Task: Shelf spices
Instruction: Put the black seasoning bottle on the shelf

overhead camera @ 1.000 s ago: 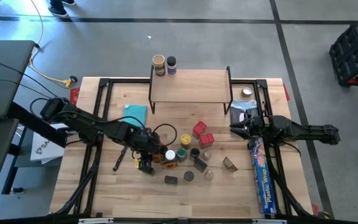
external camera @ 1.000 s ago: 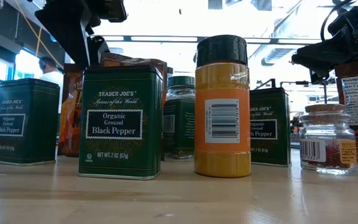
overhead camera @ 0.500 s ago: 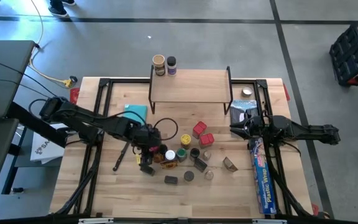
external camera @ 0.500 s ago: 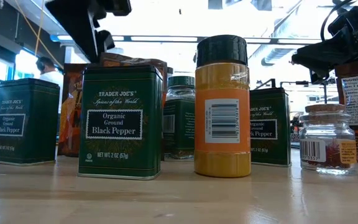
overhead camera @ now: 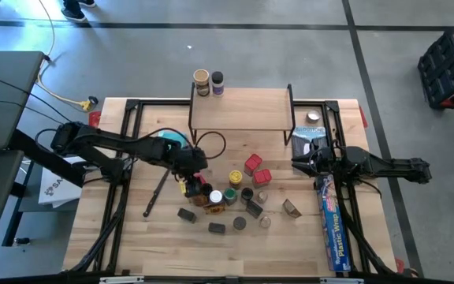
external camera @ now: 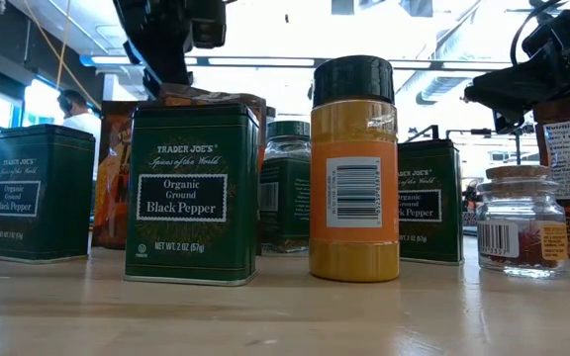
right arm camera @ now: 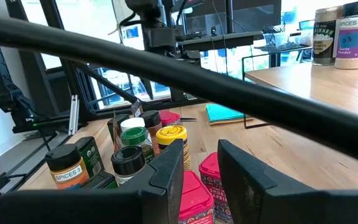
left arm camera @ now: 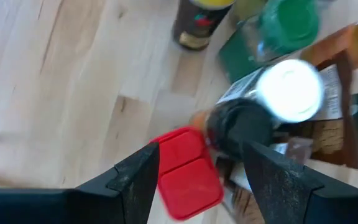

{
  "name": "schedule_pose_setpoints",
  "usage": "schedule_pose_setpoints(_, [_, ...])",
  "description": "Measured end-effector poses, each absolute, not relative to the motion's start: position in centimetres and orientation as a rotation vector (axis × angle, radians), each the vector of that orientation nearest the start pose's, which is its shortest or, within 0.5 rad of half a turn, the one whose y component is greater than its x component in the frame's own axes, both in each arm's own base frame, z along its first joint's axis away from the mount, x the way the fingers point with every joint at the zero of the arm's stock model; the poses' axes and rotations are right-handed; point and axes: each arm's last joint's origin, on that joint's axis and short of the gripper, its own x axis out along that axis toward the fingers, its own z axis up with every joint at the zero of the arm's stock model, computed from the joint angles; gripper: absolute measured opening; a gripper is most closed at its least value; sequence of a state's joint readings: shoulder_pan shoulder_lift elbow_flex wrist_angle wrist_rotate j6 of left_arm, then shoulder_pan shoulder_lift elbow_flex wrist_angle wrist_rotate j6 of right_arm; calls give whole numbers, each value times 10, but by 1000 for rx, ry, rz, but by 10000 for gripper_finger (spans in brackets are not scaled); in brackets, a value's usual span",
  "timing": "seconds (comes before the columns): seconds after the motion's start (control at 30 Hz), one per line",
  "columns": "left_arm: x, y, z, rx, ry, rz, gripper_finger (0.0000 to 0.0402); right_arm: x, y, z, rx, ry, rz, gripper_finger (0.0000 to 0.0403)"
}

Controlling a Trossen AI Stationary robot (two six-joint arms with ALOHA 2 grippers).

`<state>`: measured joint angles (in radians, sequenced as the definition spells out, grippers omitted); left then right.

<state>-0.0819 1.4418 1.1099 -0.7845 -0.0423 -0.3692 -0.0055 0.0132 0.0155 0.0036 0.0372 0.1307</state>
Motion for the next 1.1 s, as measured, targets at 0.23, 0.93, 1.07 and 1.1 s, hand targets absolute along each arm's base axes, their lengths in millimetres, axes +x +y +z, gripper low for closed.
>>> schedule_pose_setpoints(0.23, [267,-10,251,-229,1211,316,222,98,-2,168,131,-9,-42,94])
schedule_pose_setpoints(0.93, [250,-24,242,-267,949,232,222,98,-2,168,131,-9,-42,94])
schedule_pose_setpoints(1.07, [267,-25,242,-213,835,38,222,98,-2,168,131,-9,-42,94])
schedule_pose_setpoints(1.1, [270,-25,241,-203,826,8,222,98,-2,168,131,-9,-42,94])
